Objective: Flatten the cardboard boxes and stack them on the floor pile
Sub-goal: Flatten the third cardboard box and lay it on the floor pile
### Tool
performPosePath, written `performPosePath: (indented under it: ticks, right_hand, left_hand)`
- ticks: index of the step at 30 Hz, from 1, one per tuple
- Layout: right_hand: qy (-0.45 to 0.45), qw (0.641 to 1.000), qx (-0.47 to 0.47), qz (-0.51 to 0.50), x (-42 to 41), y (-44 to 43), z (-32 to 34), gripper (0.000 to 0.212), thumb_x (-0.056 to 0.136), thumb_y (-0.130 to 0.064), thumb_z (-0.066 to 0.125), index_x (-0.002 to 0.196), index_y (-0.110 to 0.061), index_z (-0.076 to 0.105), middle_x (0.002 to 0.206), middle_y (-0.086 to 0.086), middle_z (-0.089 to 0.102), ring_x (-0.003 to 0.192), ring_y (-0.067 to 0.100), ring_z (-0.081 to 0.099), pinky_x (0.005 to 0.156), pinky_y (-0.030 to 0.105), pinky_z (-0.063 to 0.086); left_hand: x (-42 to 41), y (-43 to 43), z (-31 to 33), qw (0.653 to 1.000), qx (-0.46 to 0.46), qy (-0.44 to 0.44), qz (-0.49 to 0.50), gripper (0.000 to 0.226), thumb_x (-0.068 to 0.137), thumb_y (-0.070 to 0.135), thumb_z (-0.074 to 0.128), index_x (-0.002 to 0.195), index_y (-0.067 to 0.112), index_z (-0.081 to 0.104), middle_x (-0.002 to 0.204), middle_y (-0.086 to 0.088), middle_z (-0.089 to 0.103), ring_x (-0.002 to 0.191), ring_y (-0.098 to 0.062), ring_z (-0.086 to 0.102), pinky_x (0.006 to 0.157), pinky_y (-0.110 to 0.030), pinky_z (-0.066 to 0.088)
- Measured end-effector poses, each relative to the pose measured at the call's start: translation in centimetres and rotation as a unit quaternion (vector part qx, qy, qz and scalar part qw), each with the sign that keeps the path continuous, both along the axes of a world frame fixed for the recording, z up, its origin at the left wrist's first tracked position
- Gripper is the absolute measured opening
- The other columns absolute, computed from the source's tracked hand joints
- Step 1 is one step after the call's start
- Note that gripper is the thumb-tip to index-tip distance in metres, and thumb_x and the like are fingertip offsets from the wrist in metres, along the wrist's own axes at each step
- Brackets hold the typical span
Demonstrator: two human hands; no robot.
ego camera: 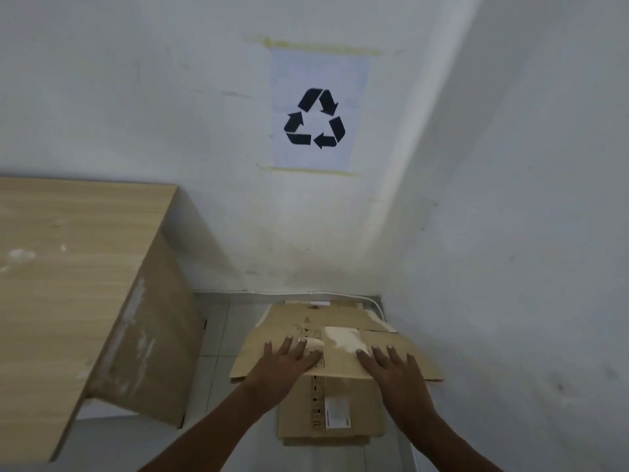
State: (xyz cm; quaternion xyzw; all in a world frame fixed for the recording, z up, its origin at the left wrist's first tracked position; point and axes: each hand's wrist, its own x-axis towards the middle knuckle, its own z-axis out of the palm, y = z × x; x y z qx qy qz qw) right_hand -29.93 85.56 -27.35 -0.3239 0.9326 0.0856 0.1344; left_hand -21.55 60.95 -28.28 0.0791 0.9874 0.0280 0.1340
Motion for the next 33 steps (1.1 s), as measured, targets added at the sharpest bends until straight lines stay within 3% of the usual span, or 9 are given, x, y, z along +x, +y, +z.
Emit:
performPosePath:
  ticks: [2, 6, 11, 13, 16, 18, 24, 28, 33]
  right_hand:
    - [-0.002, 1.0, 0.003, 0.004, -1.2, 0.4, -4.1, 0.092, 0.053, -0.03, 0.093, 0.135, -0.029, 0.051, 0.128, 0.012, 0.064, 0.114, 0.039, 0.062, 0.082, 0.061, 0.051]
    - [0.001, 1.0, 0.005, 0.001, -2.7, 0.8, -14.4, 0.101, 0.046, -0.025, 0.096, 0.137, -0.028, 0.051, 0.131, 0.014, 0.061, 0.116, 0.041, 0.06, 0.083, 0.065, 0.049]
    - [0.004, 1.0, -0.009, 0.008, -3.3, 2.3, -31.2, 0.109, 0.036, -0.021, 0.098, 0.134, -0.03, 0.05, 0.123, 0.011, 0.068, 0.108, 0.039, 0.065, 0.078, 0.066, 0.052]
    - [-0.036, 0.999, 0.009, -0.004, -2.7, 2.8, -36.9, 0.109, 0.05, -0.023, 0.094, 0.142, -0.036, 0.036, 0.129, 0.01, 0.064, 0.113, 0.04, 0.062, 0.083, 0.067, 0.051]
    - [-0.038, 0.999, 0.002, -0.01, -1.9, 4.6, -45.0, 0.076, 0.098, -0.024, 0.05, 0.151, -0.044, -0.001, 0.162, 0.005, 0.018, 0.146, 0.036, 0.02, 0.113, 0.063, 0.015]
    - [-0.059, 0.998, 0.009, -0.017, -2.0, 5.4, -49.3, 0.073, 0.102, -0.019, 0.036, 0.148, -0.046, -0.014, 0.164, 0.0, 0.001, 0.15, 0.032, 0.006, 0.116, 0.058, 0.006]
    - [-0.063, 0.997, -0.005, -0.037, -2.2, 6.2, -55.7, 0.075, 0.102, -0.018, 0.035, 0.147, -0.046, -0.018, 0.164, 0.0, -0.008, 0.15, 0.034, -0.002, 0.115, 0.062, 0.008]
    - [-0.061, 0.997, 0.001, -0.037, -2.1, 6.4, -57.2, 0.086, 0.098, -0.009, 0.041, 0.146, -0.045, -0.021, 0.164, 0.001, -0.01, 0.149, 0.035, -0.003, 0.113, 0.064, 0.008]
    - [-0.093, 0.994, -0.01, -0.061, -2.1, 7.9, -57.9, 0.088, 0.097, -0.012, 0.045, 0.145, -0.049, -0.019, 0.163, -0.001, -0.011, 0.149, 0.033, -0.006, 0.114, 0.063, 0.005]
  left_hand:
    - [-0.9, 0.5, -4.5, 1.0, -0.001, 0.029, 0.001, 0.086, 0.093, -0.002, 0.053, 0.156, 0.029, 0.002, 0.163, -0.019, 0.005, 0.149, -0.041, 0.01, 0.112, -0.065, 0.02]
    - [-1.9, 1.3, -16.3, 0.998, 0.03, 0.048, 0.019, 0.111, 0.068, -0.002, 0.081, 0.154, 0.028, 0.017, 0.15, -0.027, 0.036, 0.133, -0.046, 0.043, 0.093, -0.064, 0.046]
    - [-1.8, 2.8, -31.4, 0.999, 0.037, 0.019, 0.023, 0.094, 0.094, -0.012, 0.041, 0.146, 0.038, -0.018, 0.162, -0.021, -0.002, 0.149, -0.042, 0.003, 0.116, -0.062, 0.012]
    - [-1.4, 4.2, -37.1, 0.999, 0.041, -0.012, 0.019, 0.09, 0.095, -0.011, 0.038, 0.149, 0.037, -0.016, 0.163, -0.019, 0.0, 0.149, -0.04, 0.006, 0.117, -0.061, 0.011]
    - [-1.0, 5.6, -44.7, 0.998, 0.031, -0.05, 0.012, 0.082, 0.098, -0.007, 0.037, 0.155, 0.033, -0.003, 0.164, -0.016, 0.004, 0.149, -0.039, 0.01, 0.116, -0.06, 0.012]
    - [-0.9, 6.2, -48.6, 0.998, 0.017, -0.059, 0.009, 0.08, 0.098, -0.005, 0.038, 0.155, 0.033, -0.003, 0.164, -0.016, 0.002, 0.149, -0.04, 0.008, 0.116, -0.062, 0.01]
    - [-1.5, 7.3, -55.3, 0.995, 0.032, -0.089, 0.041, 0.086, 0.101, 0.01, 0.045, 0.15, 0.044, -0.016, 0.164, -0.008, -0.009, 0.15, -0.037, -0.005, 0.111, -0.07, 0.003]
    - [-0.7, 7.5, -57.5, 0.996, 0.032, -0.058, 0.051, 0.106, 0.099, 0.009, 0.048, 0.12, 0.055, -0.045, 0.164, -0.005, -0.014, 0.15, -0.035, -0.009, 0.111, -0.069, 0.001]
    - [-0.4, 8.8, -58.1, 0.997, 0.046, -0.035, 0.048, 0.108, 0.101, 0.012, 0.046, 0.111, 0.057, -0.052, 0.164, -0.007, -0.015, 0.149, -0.036, -0.012, 0.111, -0.068, -0.005]
